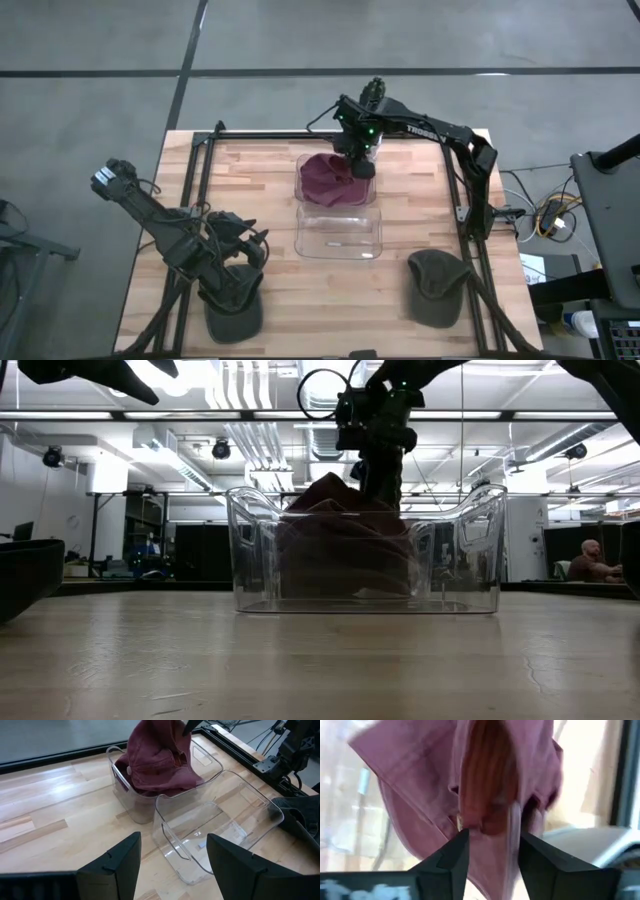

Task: Pick & Place hat
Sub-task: Put the red cap into the top transparent bin

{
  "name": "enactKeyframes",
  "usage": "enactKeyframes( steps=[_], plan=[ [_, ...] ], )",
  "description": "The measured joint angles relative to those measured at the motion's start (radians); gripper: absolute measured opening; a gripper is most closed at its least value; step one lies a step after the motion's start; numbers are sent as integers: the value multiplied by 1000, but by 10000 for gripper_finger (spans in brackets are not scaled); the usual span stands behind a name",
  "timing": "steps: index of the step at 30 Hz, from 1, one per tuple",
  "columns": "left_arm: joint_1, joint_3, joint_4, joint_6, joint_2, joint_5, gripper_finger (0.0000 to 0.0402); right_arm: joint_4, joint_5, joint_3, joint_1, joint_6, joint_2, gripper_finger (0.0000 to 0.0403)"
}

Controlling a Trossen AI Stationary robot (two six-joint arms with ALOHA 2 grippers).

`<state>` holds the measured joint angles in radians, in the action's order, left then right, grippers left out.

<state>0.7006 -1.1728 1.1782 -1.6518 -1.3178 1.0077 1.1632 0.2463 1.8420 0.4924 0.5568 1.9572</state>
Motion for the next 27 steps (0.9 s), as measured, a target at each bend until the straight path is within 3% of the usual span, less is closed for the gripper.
enactKeyframes(
  steps=[6, 13, 20, 27],
  plan=[
    [0, 0, 0, 6, 0, 0, 218, 9, -114, 0, -11, -3, -48, 174],
    [0, 0, 0, 7, 0, 1, 218, -31, -194, 2, -57, -3, -136, 165],
    [0, 0, -3, 7, 0, 5, 218, -249, -200, -8, -131, -3, -119, 98],
    [1, 0, -27, 8, 0, 4, 218, -279, -225, -10, -130, -27, -54, 14]
  ],
)
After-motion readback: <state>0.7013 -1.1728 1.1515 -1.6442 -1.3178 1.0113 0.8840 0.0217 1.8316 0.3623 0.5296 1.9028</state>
